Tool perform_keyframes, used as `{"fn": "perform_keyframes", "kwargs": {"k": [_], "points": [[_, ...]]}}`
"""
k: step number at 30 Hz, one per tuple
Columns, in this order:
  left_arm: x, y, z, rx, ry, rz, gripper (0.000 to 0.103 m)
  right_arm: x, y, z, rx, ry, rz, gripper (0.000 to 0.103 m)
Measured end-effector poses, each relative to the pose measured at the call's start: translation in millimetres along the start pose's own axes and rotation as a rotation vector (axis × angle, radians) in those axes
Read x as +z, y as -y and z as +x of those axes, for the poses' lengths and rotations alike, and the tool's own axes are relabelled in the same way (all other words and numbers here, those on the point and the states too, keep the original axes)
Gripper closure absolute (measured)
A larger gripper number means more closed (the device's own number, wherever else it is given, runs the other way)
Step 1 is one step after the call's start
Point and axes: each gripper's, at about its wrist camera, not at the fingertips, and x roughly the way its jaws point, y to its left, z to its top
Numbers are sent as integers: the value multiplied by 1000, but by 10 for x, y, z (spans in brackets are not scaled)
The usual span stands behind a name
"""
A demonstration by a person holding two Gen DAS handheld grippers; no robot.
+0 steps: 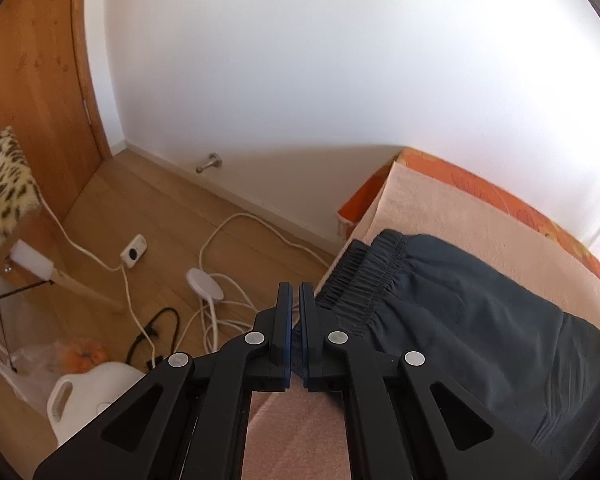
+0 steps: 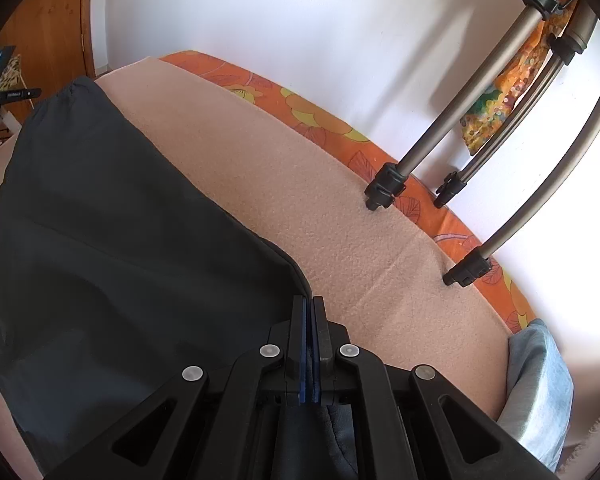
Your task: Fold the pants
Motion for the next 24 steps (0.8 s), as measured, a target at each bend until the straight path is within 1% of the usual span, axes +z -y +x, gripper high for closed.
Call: {"fn": "perform_keyframes", "kwargs": {"k": [1, 2, 3, 4, 5, 7, 9, 10, 11, 12, 14, 15, 17, 19, 20, 22, 24], "points": [[0, 2, 10, -13, -9, 0, 96, 0, -4, 5, 2, -1, 2, 103], [0, 0, 30, -42, -29, -7, 80, 0, -10, 8, 4, -1, 2, 103], [-8, 5, 62, -77, -59, -16, 59, 1, -15, 15, 5, -3, 0, 103], [-25, 24, 82, -89, -72, -14, 55, 4, -18, 21, 4, -4, -1, 103], [-46, 65, 102, -74, -80, 4, 55, 6, -20, 26, 5, -5, -2, 103], [-102, 157, 178, -22, -100, 49, 55, 12, -27, 33, 1, -4, -6, 103], [-157, 198, 251, 3, -113, 55, 56, 13, -33, 32, 2, -3, -10, 103], [-177, 213, 263, 4, -108, 57, 62, 16, -45, 26, 1, -4, -12, 103], [-191, 235, 257, -5, -95, 60, 82, 16, -48, 26, 0, -4, -15, 103], [-196, 274, 239, 9, -78, 70, 84, 15, -50, 27, -2, -4, -16, 103], [-204, 335, 197, 34, -44, 101, 95, 15, -47, 20, -7, -3, -14, 103], [-199, 337, 174, 42, -30, 104, 95, 17, -40, 16, -9, -1, -13, 103], [-167, 288, 123, 45, -5, 78, 96, 23, -34, 0, -14, 3, -11, 103], [-121, 190, 80, 79, 31, 53, 97, 39, -21, -22, -35, 16, -7, 103], [-108, 158, 94, 93, 34, 46, 97, 52, -10, -31, -39, 24, -2, 103], [-100, 94, 148, 105, 11, 39, 97, 83, 6, -25, -26, 32, 10, 103], [-120, 89, 222, 104, -14, 51, 96, 104, -23, 31, -32, 19, -2, 103]]}}
